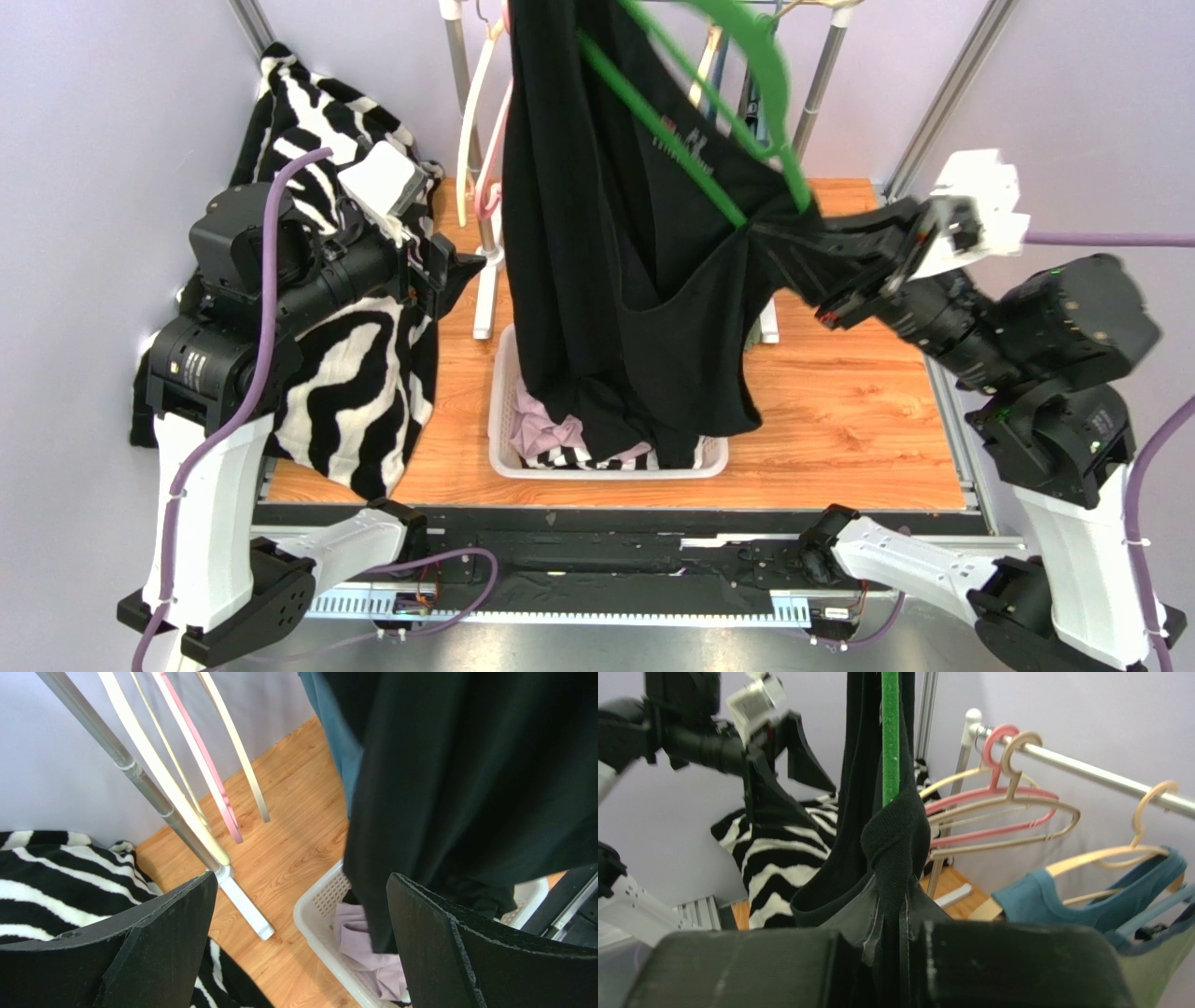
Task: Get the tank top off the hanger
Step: Pick up the hanger from the clothesline, then remove the tank top from the hanger.
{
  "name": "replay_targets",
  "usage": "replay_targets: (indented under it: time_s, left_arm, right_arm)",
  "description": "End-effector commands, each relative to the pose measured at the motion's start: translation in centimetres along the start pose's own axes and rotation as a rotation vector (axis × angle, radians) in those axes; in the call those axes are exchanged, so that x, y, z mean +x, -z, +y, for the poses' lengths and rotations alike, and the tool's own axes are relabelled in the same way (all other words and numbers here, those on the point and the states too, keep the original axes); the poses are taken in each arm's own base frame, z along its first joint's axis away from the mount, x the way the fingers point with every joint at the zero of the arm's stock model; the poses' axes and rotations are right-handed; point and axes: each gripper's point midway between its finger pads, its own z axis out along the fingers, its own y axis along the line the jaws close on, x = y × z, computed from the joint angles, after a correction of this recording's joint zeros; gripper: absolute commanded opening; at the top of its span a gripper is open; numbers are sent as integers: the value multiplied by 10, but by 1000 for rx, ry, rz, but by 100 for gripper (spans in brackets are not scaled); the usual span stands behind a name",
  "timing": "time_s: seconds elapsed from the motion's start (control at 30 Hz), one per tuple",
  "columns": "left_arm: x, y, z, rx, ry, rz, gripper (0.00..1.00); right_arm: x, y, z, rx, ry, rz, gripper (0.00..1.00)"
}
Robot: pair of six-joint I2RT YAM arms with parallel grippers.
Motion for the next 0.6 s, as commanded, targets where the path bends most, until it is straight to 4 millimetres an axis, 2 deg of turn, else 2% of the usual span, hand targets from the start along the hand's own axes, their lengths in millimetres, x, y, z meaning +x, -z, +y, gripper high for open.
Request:
replay_targets:
  time_s: [0.0,0.1,0.13,0.23,0.4,0.57]
  left_arm:
    - [-11,21,-8,26,-71,-48,99]
    - [-2,28,-15,54,-117,-34,99]
    - [5,29,-17,67,-124,-14,99]
    - [12,40,-27,110,-178,-6,99]
    - [15,56,-51,232,-248,-16,99]
    - [12,69,-63,304,-337,-39,99]
  right_arm:
    - [34,9,6,-24,2,64,0]
    - [67,13,9,-45,-10,158,0]
    - [85,13,10,-54,-14,200,0]
    - [116,19,21,-118,-27,286,0]
    - [154,41,35,-208,-1,406,0]
    - [170,65,57,-344,45,422,0]
